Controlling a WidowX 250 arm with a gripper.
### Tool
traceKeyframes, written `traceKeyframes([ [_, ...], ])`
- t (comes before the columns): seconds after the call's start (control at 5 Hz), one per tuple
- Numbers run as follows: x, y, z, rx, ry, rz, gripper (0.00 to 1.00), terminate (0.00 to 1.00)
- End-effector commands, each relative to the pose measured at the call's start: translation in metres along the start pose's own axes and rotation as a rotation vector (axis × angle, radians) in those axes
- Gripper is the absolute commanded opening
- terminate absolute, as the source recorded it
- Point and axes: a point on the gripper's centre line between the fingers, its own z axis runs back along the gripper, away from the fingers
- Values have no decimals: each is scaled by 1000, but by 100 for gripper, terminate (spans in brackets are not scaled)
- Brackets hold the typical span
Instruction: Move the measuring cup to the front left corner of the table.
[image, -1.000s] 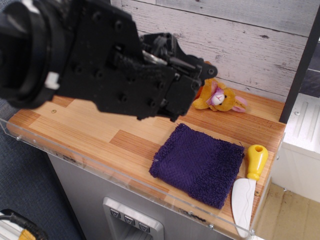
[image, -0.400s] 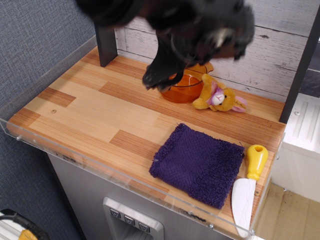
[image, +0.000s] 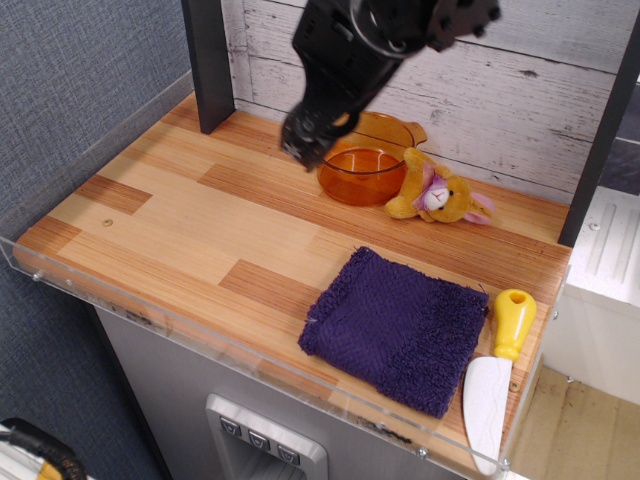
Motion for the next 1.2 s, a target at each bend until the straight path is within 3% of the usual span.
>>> traceKeyframes([
  [0.0,34,-20,-20,-16,-80,16,100,0],
  [0.2,40,-35,-40,-6,-124,-18,100,0],
  [0.6,10,-53,-78,17,-133,-122,100,0],
  [1.0,-26,-58,-90,38,-126,-197,100,0],
])
